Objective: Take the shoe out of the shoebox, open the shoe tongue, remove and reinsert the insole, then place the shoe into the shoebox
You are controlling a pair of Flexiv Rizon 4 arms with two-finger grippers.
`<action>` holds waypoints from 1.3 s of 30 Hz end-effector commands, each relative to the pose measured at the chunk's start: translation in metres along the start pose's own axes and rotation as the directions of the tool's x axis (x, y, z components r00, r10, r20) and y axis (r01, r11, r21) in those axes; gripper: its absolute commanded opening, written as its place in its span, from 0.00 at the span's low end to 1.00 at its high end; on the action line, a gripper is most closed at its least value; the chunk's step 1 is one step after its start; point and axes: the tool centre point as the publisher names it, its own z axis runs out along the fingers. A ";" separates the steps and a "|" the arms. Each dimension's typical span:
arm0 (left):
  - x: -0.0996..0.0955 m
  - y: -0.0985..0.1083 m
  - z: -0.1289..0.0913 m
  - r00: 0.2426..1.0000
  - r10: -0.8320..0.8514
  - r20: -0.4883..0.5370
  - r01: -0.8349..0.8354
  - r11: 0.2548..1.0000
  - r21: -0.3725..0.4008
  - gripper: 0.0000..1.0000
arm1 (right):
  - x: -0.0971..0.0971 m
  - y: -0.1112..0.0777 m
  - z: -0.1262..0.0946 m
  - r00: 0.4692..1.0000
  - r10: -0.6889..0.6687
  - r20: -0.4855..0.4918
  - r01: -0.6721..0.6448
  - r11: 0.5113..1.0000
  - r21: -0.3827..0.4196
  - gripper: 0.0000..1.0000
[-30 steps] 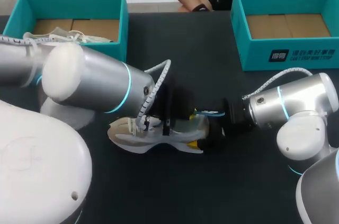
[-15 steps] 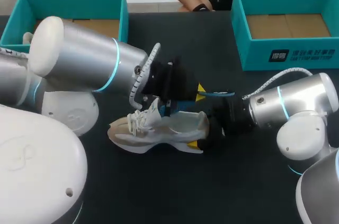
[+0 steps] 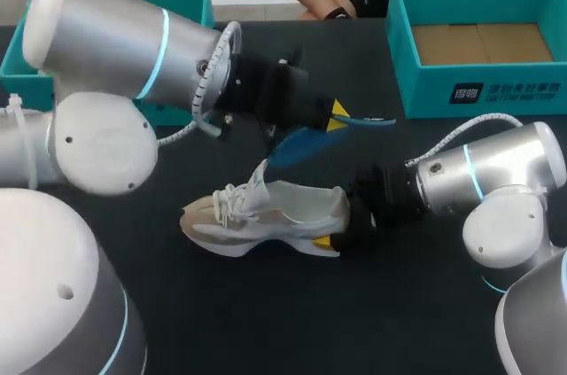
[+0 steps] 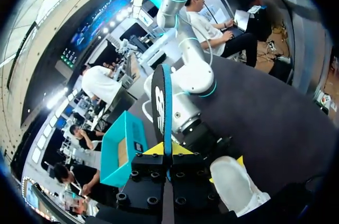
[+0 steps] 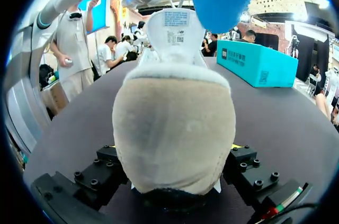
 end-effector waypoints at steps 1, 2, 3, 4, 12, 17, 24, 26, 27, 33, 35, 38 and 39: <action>-0.007 0.001 -0.028 0.978 0.081 -0.193 0.005 0.912 0.410 0.00 | 0.000 -0.001 0.005 1.000 0.001 0.002 -0.001 1.000 0.006 0.00; -0.007 0.001 -0.028 0.978 0.081 -0.193 0.005 0.912 0.410 0.00 | 0.000 -0.001 0.005 1.000 0.001 0.002 -0.001 1.000 0.006 0.00; -0.007 0.001 -0.028 0.978 0.081 -0.193 0.005 0.912 0.410 0.00 | 0.000 -0.001 0.005 1.000 0.001 0.002 -0.001 1.000 0.006 0.00; -0.007 0.001 -0.028 0.978 0.081 -0.193 0.005 0.912 0.410 0.00 | 0.000 -0.001 0.005 1.000 0.001 0.002 -0.001 1.000 0.006 0.00; -0.007 0.001 -0.028 0.978 0.081 -0.193 0.005 0.912 0.410 0.00 | 0.000 -0.001 0.005 1.000 0.001 0.002 -0.001 1.000 0.006 0.00; -0.007 0.001 -0.028 0.978 0.081 -0.193 0.005 0.912 0.410 0.00 | 0.000 -0.001 0.005 1.000 0.001 0.002 -0.001 1.000 0.006 0.00; -0.003 -0.014 -0.042 0.971 -0.208 -0.114 0.237 0.864 0.444 0.00 | 0.000 -0.001 0.005 1.000 0.001 0.002 -0.001 1.000 0.006 0.00; -0.002 -0.022 -0.048 0.943 -0.315 -0.109 0.327 0.815 0.478 0.00 | 0.000 -0.001 0.005 1.000 0.001 0.002 -0.001 1.000 0.006 0.00; -0.003 -0.023 -0.050 0.918 -0.377 -0.123 0.388 0.789 0.477 0.00 | 0.000 -0.001 0.005 1.000 0.001 0.002 -0.001 1.000 0.006 0.00; -0.005 -0.037 -0.059 0.776 -0.589 -0.227 0.609 0.603 0.516 0.00 | 0.000 -0.001 0.005 1.000 0.001 0.002 -0.001 1.000 0.006 0.00; -0.007 -0.042 -0.062 0.723 -0.632 -0.279 0.669 0.540 0.511 0.00 | 0.000 -0.001 0.005 1.000 0.001 0.002 -0.001 1.000 0.006 0.00; -0.012 -0.046 -0.068 0.693 -0.651 -0.308 0.703 0.519 0.486 0.00 | 0.000 -0.001 0.005 1.000 0.001 0.002 -0.001 1.000 0.006 0.00; -0.017 -0.046 -0.070 0.710 -0.642 -0.290 0.687 0.543 0.483 0.00 | 0.000 -0.001 0.005 1.000 0.001 0.002 -0.001 1.000 0.006 0.00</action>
